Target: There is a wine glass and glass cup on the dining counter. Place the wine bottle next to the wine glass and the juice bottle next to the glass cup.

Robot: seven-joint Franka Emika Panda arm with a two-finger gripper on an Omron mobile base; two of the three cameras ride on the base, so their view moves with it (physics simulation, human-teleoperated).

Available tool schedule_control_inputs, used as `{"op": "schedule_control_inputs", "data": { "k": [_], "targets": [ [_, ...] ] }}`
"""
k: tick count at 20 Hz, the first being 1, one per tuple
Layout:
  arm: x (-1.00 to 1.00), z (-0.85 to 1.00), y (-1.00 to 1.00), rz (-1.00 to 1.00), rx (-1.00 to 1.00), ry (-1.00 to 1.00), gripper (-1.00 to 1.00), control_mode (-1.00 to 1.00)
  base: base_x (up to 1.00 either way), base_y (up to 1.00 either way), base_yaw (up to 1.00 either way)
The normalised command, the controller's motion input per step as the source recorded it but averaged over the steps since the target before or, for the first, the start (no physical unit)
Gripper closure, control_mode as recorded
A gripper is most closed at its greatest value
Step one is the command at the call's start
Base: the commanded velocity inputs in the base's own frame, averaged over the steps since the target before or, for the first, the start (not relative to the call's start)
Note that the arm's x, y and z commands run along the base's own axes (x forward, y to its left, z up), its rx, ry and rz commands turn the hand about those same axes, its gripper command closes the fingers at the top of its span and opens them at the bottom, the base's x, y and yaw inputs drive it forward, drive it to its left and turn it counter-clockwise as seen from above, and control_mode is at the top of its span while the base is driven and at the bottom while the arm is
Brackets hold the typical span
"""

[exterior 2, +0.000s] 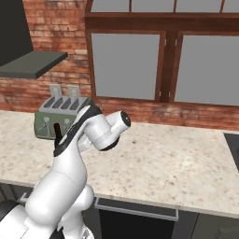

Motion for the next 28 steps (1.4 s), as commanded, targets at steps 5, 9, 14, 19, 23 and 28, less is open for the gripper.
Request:
{"op": "schedule_control_inputs", "data": {
  "k": [5, 9, 14, 19, 23, 28],
  "targets": [
    [0.03, -0.06, 0.27, 0.00, 0.08, 0.02, -1.00, -1.00, 0.00, 0.00, 0.00],
    [0.02, -0.14, 0.30, 0.00, 0.03, 0.01, -1.00, -1.00, 0.00, 0.00, 0.00],
    [0.07, -0.20, 0.29, 0.00, 0.00, 0.03, -1.00, -1.00, 0.00, 0.00, 0.00],
    [0.09, -0.22, 0.21, 0.00, 0.02, 0.05, -1.00, -1.00, 0.00, 0.00, 0.00],
    [0.15, -0.25, 0.11, 0.00, 0.05, 0.04, -1.00, -1.00, 0.00, 0.00, 0.00],
    [0.13, -0.28, 0.04, 0.00, 0.08, 0.00, -1.00, -1.00, 0.00, 0.00, 0.00]
  ]
}}
